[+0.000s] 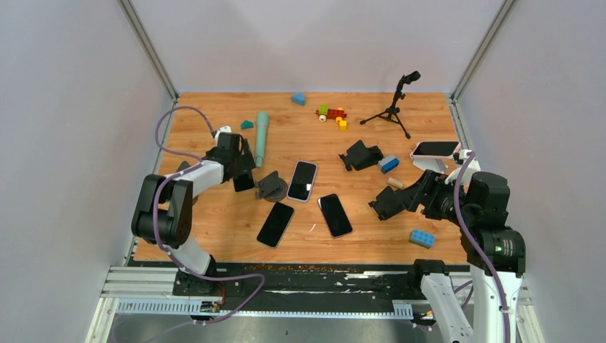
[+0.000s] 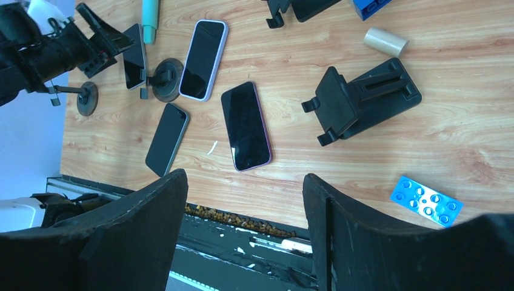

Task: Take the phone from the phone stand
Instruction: Place the phone at the center of the board, then move the phone stand with the phone to the center of the board.

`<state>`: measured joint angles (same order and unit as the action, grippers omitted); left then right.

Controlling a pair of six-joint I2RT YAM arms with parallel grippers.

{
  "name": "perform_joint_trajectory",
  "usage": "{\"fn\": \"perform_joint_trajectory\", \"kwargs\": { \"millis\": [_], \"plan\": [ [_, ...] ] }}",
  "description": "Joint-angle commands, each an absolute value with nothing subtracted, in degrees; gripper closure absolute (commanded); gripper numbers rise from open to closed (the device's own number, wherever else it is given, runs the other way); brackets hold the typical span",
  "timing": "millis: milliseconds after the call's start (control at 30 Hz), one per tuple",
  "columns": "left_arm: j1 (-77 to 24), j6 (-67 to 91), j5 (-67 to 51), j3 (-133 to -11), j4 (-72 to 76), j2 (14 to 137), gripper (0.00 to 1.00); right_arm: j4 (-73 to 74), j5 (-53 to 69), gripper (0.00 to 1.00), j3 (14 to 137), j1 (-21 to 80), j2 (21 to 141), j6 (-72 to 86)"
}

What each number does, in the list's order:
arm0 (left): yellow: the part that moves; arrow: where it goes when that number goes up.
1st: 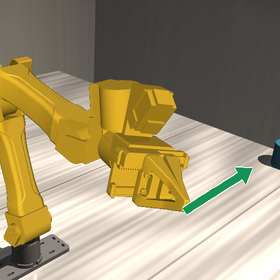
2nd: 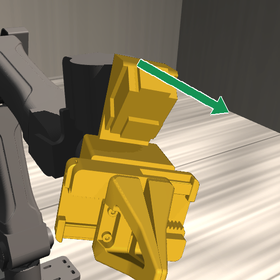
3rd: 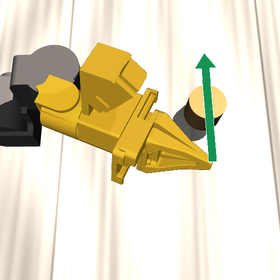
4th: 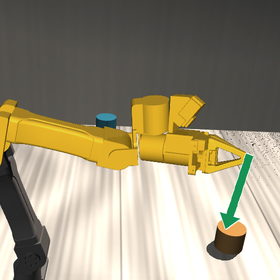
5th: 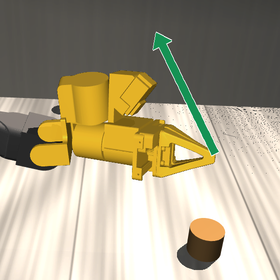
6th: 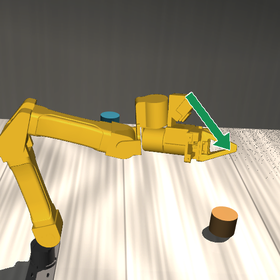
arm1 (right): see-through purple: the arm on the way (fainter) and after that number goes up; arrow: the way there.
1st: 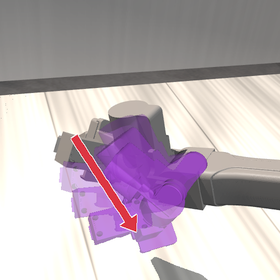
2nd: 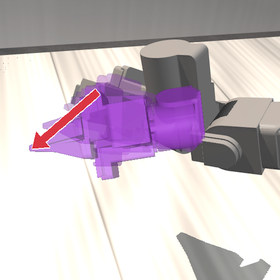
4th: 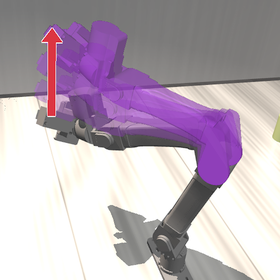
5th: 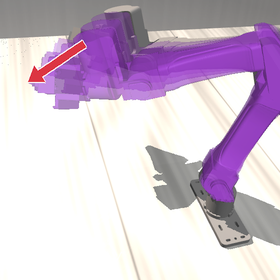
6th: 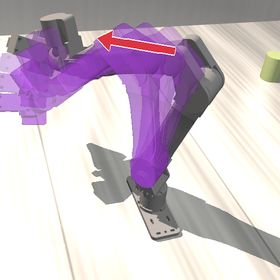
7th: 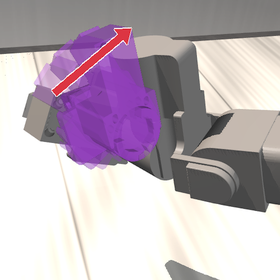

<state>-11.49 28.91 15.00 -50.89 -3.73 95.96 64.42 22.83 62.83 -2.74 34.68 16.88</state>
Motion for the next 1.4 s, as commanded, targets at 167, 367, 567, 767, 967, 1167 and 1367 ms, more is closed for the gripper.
{"fn": "perform_joint_trajectory", "kwargs": {
  "millis": [167, 367, 567, 767, 967, 1167, 1367],
  "plan": [
    [-12.54, 31.62, 13.47, -43.72, -5.79, 77.23, 0.0, 62.93, 20.86, 0.29, 62.64, -2.46, 35.66, 17.37],
    [-14.69, 30.6, 9.62, -44.6, -8.83, 69.63, 0.0, 62.85, 16.94, 0.28, 61.44, -2.46, 35.78, 19.77],
    [-21.12, 26.65, 7.88, -47.16, -10.72, 68.46, 0.0, 62.29, 12.27, 0.25, 60.44, -2.46, 35.79, 23.62],
    [-26.67, 23.71, 6.58, -45.15, -9.9, 69.01, 0.0, 60.81, 6.84, 0.2, 59.85, -2.46, 36.62, 28.55],
    [-28.08, 22.03, 6.32, -43.5, -11.63, 67.56, 0.01, 55.55, 3.79, 0.16, 58.82, -2.55, 40.34, 37.91],
    [-29.25, 22.44, 7.32, -41.57, -16.31, 62.5, 0.01, 48.72, 4.31, 0.16, 60.14, -4.55, 45.7, 46.38],
    [-29.27, 22.27, 5.34, -42.26, -22.42, 57.54, 0.01, 42.74, 19.07, 0.17, 58.89, -21.68, 50.15, 50.82]
  ]
}}
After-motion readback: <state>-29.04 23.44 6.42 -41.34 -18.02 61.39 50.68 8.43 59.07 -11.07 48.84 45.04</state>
